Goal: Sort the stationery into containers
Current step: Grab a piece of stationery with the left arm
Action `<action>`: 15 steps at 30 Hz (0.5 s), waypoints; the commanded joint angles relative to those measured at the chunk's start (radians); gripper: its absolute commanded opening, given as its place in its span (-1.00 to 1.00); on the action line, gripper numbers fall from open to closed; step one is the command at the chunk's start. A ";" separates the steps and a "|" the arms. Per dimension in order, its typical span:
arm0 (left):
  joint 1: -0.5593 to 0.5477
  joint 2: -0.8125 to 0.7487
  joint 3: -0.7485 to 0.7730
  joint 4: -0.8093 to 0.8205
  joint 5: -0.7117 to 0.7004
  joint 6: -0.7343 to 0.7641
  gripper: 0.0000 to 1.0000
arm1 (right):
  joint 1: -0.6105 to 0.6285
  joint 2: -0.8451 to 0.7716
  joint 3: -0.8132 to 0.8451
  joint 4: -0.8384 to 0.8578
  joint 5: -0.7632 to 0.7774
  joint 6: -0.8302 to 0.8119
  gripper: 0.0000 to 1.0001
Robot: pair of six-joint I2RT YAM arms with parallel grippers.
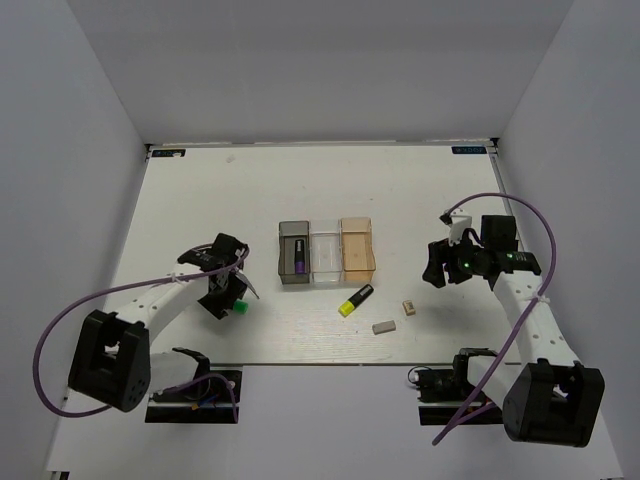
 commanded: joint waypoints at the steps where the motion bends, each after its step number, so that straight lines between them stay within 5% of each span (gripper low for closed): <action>1: 0.035 0.035 -0.009 0.071 0.029 -0.098 0.26 | 0.006 -0.022 0.005 0.016 0.019 0.004 0.44; 8: 0.094 0.134 -0.018 0.129 0.057 -0.078 0.22 | 0.005 -0.030 -0.004 0.014 0.026 -0.002 0.44; 15: 0.098 0.141 -0.076 0.137 0.071 -0.070 -0.29 | 0.003 -0.043 -0.007 0.014 0.026 -0.004 0.44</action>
